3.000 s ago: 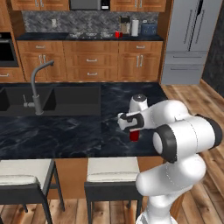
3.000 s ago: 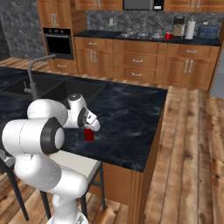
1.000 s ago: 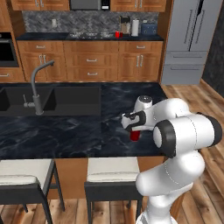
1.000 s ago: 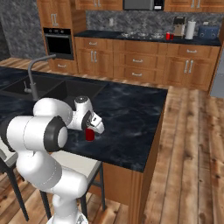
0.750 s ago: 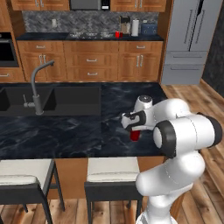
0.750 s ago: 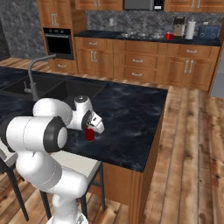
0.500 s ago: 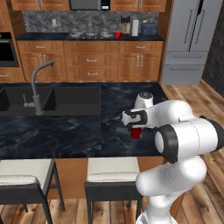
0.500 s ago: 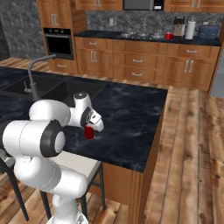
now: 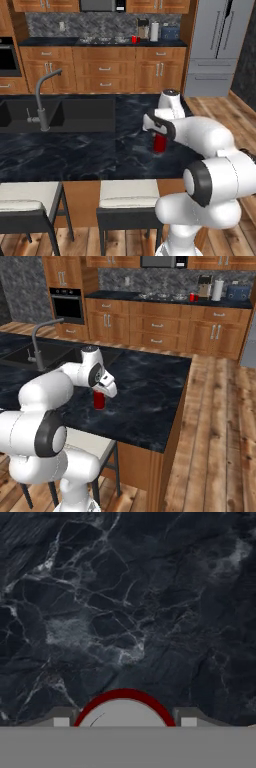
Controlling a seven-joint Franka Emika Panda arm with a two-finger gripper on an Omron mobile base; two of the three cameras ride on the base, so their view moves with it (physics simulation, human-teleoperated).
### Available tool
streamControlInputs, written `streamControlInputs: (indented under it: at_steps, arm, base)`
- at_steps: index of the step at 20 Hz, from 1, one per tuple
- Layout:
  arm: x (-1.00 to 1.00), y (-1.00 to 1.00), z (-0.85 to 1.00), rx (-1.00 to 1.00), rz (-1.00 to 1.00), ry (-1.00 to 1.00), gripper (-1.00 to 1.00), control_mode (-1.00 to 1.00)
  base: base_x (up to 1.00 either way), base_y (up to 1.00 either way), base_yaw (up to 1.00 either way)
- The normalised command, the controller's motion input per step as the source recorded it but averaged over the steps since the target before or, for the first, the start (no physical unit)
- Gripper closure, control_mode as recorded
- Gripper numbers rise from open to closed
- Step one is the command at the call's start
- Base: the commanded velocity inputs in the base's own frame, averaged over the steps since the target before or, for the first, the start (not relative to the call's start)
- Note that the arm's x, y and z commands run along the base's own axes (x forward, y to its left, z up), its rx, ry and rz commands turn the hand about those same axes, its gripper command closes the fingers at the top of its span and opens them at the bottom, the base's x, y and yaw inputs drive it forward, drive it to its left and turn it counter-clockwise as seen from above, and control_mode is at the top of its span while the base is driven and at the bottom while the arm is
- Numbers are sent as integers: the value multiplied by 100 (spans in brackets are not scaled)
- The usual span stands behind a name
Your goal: Four empty soda cans are scattered around the kitchen. Gather all the cans and cluster them next to the stove for recycling.
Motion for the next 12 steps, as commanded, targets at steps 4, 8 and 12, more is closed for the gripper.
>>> streamControlInputs:
  at_steps: [4,8,12]
  arm:
    - [-32,-8,47,3,0,-18,100,-100]
    - [-41,-12,45,5,0,-22,100,-100]
    - [-44,-12,24,3,0,-13,100,100]
  base:
    - [0,0,0]
    - [0,0,0]
    - [-19,-5,0]
